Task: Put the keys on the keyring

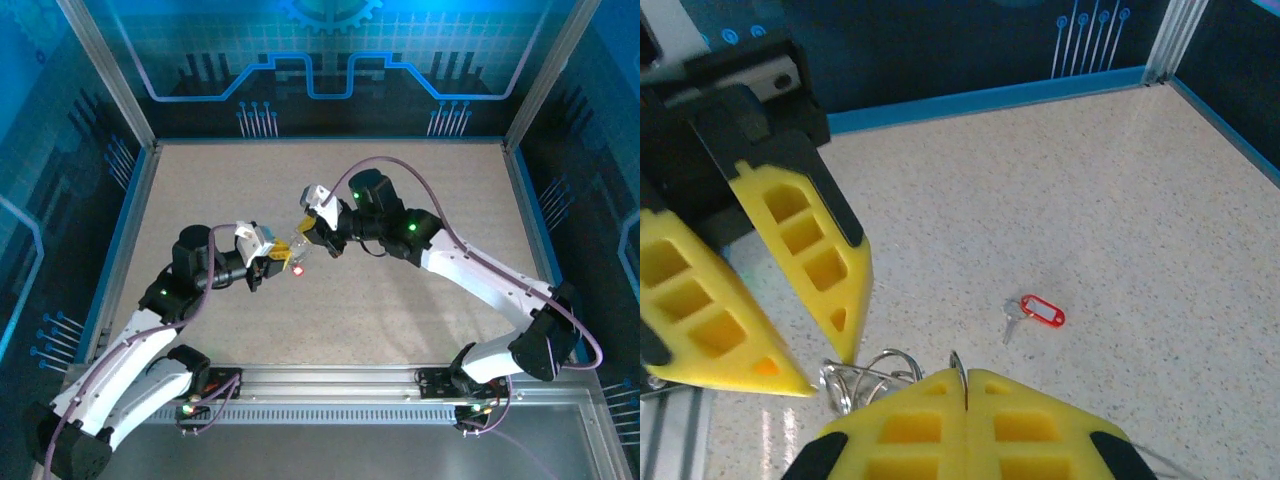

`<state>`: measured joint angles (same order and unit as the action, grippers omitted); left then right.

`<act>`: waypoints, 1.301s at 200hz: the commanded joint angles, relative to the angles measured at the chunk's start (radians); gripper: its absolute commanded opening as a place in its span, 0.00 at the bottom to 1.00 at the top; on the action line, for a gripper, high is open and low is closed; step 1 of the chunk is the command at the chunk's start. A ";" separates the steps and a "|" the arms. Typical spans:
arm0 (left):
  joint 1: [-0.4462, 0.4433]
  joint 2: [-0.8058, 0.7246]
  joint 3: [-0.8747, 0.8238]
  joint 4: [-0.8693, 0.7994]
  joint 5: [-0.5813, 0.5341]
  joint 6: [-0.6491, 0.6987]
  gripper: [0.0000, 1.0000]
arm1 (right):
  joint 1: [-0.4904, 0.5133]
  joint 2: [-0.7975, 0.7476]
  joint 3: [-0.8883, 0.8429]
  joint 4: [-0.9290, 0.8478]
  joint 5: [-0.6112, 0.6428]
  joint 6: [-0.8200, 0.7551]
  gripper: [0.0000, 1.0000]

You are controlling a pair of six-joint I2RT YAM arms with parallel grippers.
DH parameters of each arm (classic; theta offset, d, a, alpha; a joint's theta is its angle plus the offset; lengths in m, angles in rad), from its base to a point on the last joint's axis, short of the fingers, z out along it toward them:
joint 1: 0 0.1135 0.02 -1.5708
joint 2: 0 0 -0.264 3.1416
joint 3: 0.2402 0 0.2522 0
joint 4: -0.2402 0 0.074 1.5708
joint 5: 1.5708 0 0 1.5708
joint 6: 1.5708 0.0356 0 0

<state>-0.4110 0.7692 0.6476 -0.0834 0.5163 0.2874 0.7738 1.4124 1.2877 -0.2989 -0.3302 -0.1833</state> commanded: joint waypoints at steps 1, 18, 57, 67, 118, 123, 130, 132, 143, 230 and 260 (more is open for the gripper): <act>-0.012 -0.009 0.045 0.023 0.006 0.020 0.19 | 0.009 -0.031 0.022 -0.031 -0.045 0.027 0.00; -0.014 0.005 0.044 0.033 0.043 0.015 0.33 | 0.011 -0.045 -0.002 -0.034 -0.019 0.028 0.00; -0.040 0.055 0.054 0.001 0.064 -0.026 0.35 | 0.012 -0.072 -0.046 0.012 0.045 0.068 0.00; -0.050 0.054 0.046 -0.001 0.050 -0.015 0.35 | 0.012 -0.073 -0.045 0.014 0.049 0.076 0.00; -0.061 0.061 0.061 -0.062 -0.047 0.029 0.30 | 0.014 -0.076 -0.044 0.014 0.074 0.089 0.00; -0.061 0.066 0.066 -0.064 -0.055 0.027 0.30 | 0.015 -0.076 -0.045 0.018 0.079 0.094 0.00; -0.061 0.076 0.073 -0.068 -0.067 0.016 0.30 | 0.016 -0.075 -0.045 0.024 0.083 0.101 0.00; -0.060 0.079 0.075 -0.067 -0.070 0.014 0.30 | 0.016 -0.075 -0.045 0.025 0.086 0.103 0.00; -0.062 0.095 0.079 -0.064 -0.081 -0.004 0.33 | 0.023 -0.070 -0.045 0.031 0.102 0.108 0.00; -0.065 0.098 0.101 -0.082 -0.160 -0.020 0.17 | 0.044 -0.064 -0.053 0.049 0.159 0.114 0.00; -0.064 0.091 0.095 -0.077 -0.134 -0.006 0.17 | 0.051 -0.065 -0.054 0.046 0.161 0.113 0.00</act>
<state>-0.4679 0.8787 0.7071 -0.1535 0.3725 0.2646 0.8074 1.3670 1.2377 -0.2871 -0.1825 -0.0780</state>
